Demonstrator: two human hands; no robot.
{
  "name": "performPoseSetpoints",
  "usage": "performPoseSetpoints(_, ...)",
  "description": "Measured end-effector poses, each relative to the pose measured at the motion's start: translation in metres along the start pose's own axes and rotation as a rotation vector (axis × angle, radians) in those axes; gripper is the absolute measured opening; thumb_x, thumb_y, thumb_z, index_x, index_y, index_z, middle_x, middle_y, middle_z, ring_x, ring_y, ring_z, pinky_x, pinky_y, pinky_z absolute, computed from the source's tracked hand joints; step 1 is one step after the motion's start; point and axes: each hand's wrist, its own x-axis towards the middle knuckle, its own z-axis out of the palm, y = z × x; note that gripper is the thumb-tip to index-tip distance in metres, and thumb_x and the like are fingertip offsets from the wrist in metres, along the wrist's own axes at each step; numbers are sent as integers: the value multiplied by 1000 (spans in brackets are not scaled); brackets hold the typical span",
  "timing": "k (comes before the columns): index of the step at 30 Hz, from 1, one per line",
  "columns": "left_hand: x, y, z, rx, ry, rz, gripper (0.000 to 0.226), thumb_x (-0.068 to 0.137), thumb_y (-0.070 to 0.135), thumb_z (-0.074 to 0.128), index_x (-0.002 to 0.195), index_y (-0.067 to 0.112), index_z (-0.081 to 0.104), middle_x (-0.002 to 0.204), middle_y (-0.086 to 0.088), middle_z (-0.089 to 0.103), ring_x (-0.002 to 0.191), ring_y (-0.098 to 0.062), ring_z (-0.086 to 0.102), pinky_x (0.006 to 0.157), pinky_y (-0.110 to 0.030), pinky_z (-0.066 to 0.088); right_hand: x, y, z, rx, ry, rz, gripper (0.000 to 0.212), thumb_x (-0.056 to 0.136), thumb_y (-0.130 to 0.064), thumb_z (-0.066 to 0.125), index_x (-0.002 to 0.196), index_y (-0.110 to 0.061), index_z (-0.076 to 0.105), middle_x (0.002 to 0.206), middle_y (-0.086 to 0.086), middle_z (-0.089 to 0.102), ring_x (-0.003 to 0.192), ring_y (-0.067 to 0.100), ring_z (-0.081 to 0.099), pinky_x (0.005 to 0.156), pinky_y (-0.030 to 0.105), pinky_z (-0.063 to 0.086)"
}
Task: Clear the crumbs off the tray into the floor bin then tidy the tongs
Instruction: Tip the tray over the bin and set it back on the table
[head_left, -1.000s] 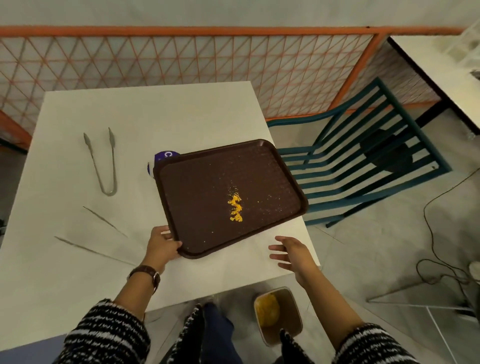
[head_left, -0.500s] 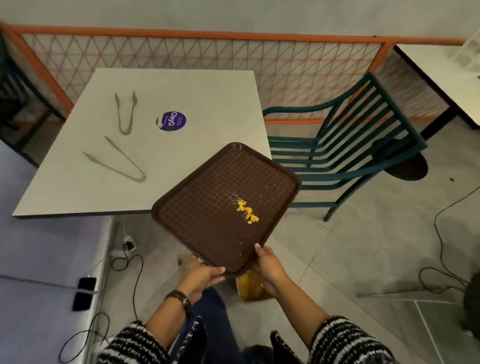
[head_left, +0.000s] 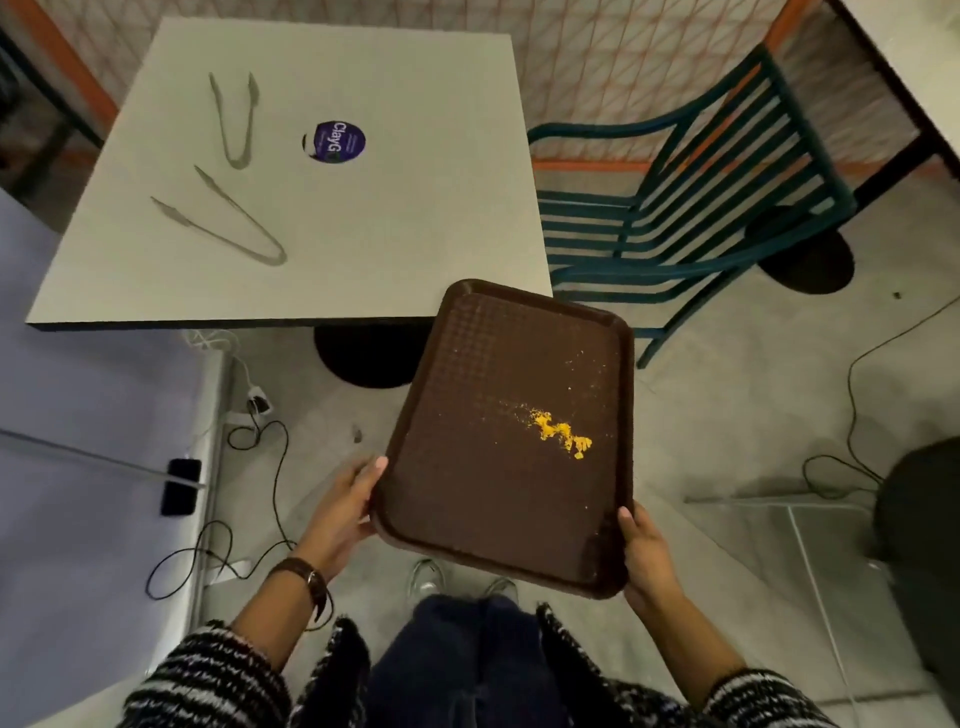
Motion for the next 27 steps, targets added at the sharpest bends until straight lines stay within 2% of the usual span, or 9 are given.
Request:
performPoseSetpoints(5, 12, -24, 20, 240, -198, -84, 47, 90, 56, 42, 124, 26, 52, 119, 0, 63, 105, -16, 62, 86, -34, 51, -33, 26, -41, -139, 24, -2, 31, 101, -18, 33, 123, -8, 53, 103, 8, 63, 97, 27, 58, 83, 37, 49)
performPoseSetpoints(7, 11, -45, 28, 302, -129, -29, 49, 91, 54, 39, 125, 21, 50, 119, -1, 62, 105, -17, 62, 90, -34, 50, -41, 40, -48, -157, 43, 15, 30, 101, -19, 34, 119, -9, 56, 99, 9, 64, 93, 27, 60, 80, 39, 51)
performPoseSetpoints(9, 6, -62, 29, 333, -43, 18, 46, 95, 46, 35, 127, 17, 50, 120, -1, 61, 107, -16, 60, 93, -31, 49, -47, 54, -49, -170, 58, 37, 31, 101, -19, 34, 121, -11, 55, 106, 11, 65, 98, 30, 62, 84, 41, 52)
performPoseSetpoints(12, -1, -77, 22, 358, 59, 55, 41, 99, 33, 31, 125, 10, 53, 118, -4, 59, 106, -17, 56, 91, -28, 43, -42, 77, -45, -297, 50, 52, 31, 101, -18, 34, 124, -12, 53, 110, 12, 63, 102, 29, 60, 76, 31, 51)
performPoseSetpoints(14, -4, -88, 17, 386, 124, 33, 39, 101, 29, 30, 126, 10, 52, 119, -5, 57, 105, -16, 53, 90, -25, 38, -30, 96, -38, -385, 63, 88, 28, 100, -14, 35, 120, -12, 55, 110, 12, 62, 102, 28, 59, 77, 29, 48)
performPoseSetpoints(18, 6, -122, 2, 421, 253, -19, 39, 101, 29, 30, 128, 11, 51, 122, -9, 56, 104, -16, 49, 93, -27, 37, 10, 134, -16, -444, 23, 208, 30, 99, -11, 37, 123, -11, 56, 118, 12, 62, 105, 26, 57, 99, 40, 45)
performPoseSetpoints(21, 16, -154, -5, 448, 339, -71, 40, 100, 30, 30, 125, 8, 51, 122, -13, 56, 103, -20, 50, 93, -30, 37, 34, 155, -5, -466, 16, 257, 29, 98, -7, 41, 121, -4, 57, 118, 16, 62, 100, 24, 55, 93, 32, 44)
performPoseSetpoints(24, 28, -175, -6, 461, 404, -124, 39, 100, 26, 30, 121, 1, 51, 118, -15, 56, 102, -24, 50, 94, -35, 36, 55, 172, 1, -502, -28, 272, 30, 97, -6, 42, 122, -6, 58, 118, 14, 62, 105, 24, 56, 94, 31, 42)
performPoseSetpoints(27, 42, -200, 1, 481, 470, -160, 39, 100, 22, 32, 121, -4, 52, 121, -18, 56, 113, -34, 51, 99, -38, 35, 79, 183, -1, -571, -87, 272, 32, 97, -5, 39, 123, -8, 56, 117, 11, 61, 104, 23, 54, 94, 30, 40)
